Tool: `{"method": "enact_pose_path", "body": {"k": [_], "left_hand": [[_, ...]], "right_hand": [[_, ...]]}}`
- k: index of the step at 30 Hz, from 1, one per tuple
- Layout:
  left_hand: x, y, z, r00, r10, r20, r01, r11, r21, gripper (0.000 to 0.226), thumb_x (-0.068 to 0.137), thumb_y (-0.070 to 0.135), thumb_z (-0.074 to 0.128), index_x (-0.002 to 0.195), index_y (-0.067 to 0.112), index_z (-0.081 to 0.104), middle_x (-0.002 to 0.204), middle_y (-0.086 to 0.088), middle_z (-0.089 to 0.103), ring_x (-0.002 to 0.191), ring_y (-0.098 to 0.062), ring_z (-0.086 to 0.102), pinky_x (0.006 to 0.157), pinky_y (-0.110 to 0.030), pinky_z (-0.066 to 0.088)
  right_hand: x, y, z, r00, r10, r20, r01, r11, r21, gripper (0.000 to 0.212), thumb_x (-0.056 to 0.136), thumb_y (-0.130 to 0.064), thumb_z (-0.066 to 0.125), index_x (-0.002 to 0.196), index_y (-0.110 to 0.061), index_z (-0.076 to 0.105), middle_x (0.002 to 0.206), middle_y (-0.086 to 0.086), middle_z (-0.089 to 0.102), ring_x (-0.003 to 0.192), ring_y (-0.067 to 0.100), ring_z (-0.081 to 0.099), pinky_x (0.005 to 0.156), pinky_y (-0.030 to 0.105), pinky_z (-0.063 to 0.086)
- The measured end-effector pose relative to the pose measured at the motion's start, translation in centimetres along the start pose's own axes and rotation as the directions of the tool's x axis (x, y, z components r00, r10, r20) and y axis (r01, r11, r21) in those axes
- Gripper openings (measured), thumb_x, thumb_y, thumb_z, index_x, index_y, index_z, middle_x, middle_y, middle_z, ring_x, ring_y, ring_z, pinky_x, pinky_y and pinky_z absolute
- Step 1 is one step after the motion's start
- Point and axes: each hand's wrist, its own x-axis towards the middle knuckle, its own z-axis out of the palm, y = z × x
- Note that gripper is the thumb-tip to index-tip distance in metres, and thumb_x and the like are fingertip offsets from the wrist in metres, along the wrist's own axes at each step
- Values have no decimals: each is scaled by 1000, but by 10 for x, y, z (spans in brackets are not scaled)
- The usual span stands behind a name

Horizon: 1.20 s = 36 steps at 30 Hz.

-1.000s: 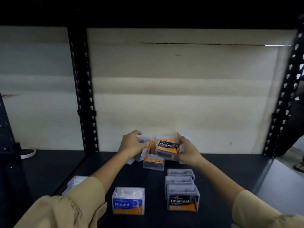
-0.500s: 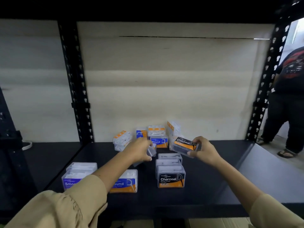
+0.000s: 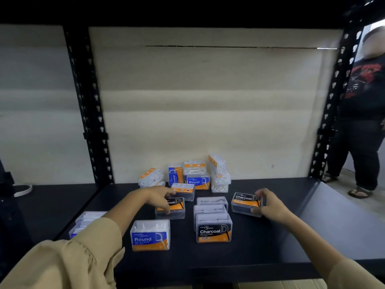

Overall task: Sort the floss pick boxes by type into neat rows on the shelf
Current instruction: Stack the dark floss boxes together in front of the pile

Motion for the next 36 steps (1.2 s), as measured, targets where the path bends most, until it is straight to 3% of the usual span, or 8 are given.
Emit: {"method": "enact_pose_path", "body": {"k": [5,9,11,18,22,27,33,36], "left_hand": [[10,-9,-2,1000,-15,-17,14,1000,-13,75,80,18,71,144,14,33,143,-5,45,131,-20,43,110,-34,37],[15,-9,2,995,7,-95,-4,999,32,69,72,25,79,133,17,47,131,-5,54,115,-18,52,99,-32,45],[15,-7,4,990,9,-143,-4,999,37,71,71,25,80,132,17,46,128,-5,52,109,-16,51,94,-29,46],[11,5,-2,964,32,-265,-34,999,-2,58,79,19,73,132,17,52,127,-5,57,111,-18,54,89,-26,43],[11,22,-14,924,48,-379,-71,996,-46,55,77,20,73,129,18,55,127,-5,59,110,-20,56,88,-26,45],[21,55,-20,880,52,-472,-125,984,-126,51,79,17,66,129,20,56,129,-9,58,113,-24,57,93,-32,50],[44,82,-11,907,57,-417,-93,993,-67,52,81,14,60,131,22,54,137,-7,53,119,-25,54,95,-35,49],[54,86,-4,933,67,-353,-92,994,-53,51,81,9,57,130,22,55,137,-6,52,120,-24,52,97,-34,48]], "right_hand": [[4,1,0,997,-40,-62,44,997,59,35,78,-8,70,104,-20,49,118,8,48,105,20,49,85,26,36],[2,0,0,989,-64,-132,78,992,103,50,70,10,61,105,-22,47,113,10,46,91,20,52,66,25,46],[-1,1,0,988,-82,-128,94,991,94,53,72,11,58,108,-25,45,112,8,44,98,19,51,61,20,45],[-3,6,-8,997,-76,-13,77,991,113,41,77,4,65,109,-22,60,113,4,60,104,21,59,93,34,49],[-2,3,-8,997,-76,-27,78,993,88,40,77,2,68,112,-17,63,110,2,59,104,19,58,85,25,45],[0,1,-6,998,-62,-29,64,994,84,42,78,0,68,116,-16,62,111,1,60,106,19,57,90,28,47],[8,-8,3,993,-73,-97,78,996,46,42,77,-2,68,118,-12,62,113,0,60,107,17,55,91,24,41],[12,-9,4,995,-76,-72,79,996,38,41,77,0,67,116,-13,63,116,3,61,112,19,56,99,31,44]]}}
